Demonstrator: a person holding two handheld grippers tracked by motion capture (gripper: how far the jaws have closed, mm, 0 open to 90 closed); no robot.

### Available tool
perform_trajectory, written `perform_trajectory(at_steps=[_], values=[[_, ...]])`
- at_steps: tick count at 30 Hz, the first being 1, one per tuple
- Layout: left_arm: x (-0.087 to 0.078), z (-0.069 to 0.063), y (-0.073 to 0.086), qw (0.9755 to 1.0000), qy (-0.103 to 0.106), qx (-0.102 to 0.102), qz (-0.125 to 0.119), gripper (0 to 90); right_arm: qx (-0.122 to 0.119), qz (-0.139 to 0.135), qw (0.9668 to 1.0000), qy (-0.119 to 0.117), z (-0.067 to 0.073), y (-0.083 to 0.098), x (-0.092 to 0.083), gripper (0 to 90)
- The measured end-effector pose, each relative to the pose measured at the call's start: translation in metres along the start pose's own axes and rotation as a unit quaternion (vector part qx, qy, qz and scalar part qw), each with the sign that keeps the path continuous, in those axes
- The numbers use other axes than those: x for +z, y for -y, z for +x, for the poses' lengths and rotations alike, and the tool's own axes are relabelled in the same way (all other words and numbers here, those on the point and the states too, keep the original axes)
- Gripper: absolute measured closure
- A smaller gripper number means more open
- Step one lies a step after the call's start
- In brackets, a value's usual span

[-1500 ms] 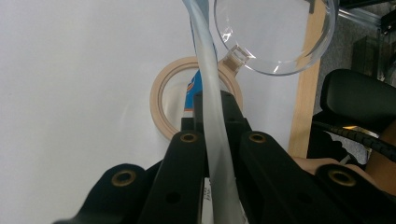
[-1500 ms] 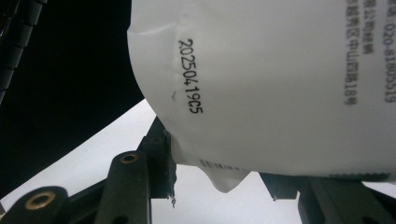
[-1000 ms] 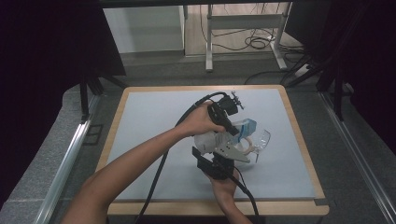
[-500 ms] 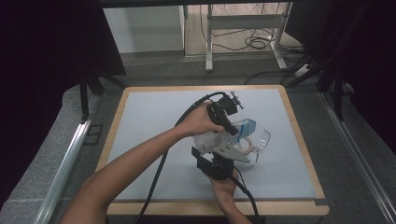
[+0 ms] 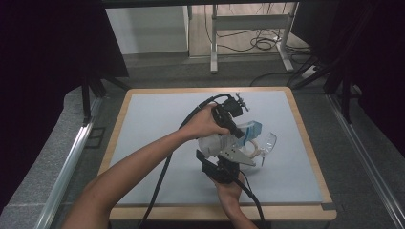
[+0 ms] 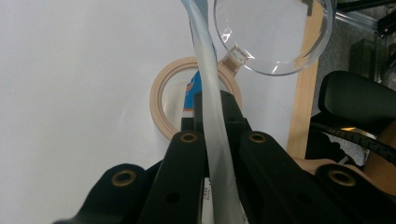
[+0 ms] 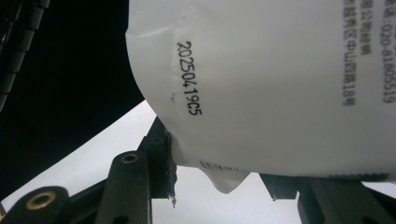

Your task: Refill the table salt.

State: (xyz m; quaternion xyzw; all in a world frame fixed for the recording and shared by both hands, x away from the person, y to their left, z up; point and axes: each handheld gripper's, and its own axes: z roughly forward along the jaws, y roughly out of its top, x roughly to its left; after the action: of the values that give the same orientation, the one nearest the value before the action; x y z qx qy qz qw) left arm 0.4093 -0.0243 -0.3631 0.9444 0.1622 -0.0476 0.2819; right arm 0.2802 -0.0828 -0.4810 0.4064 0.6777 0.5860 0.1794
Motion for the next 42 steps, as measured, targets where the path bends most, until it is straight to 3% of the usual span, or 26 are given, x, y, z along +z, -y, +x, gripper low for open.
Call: perform_trajectory(at_steps=[42], values=[[-0.0021,-0.0056,-0.0062,0.9999,-0.008,0.005,0.005,89.9,0.018,-0.016,0.9997,0.000,-0.0009,-0.0030,-0.0038,55.9]])
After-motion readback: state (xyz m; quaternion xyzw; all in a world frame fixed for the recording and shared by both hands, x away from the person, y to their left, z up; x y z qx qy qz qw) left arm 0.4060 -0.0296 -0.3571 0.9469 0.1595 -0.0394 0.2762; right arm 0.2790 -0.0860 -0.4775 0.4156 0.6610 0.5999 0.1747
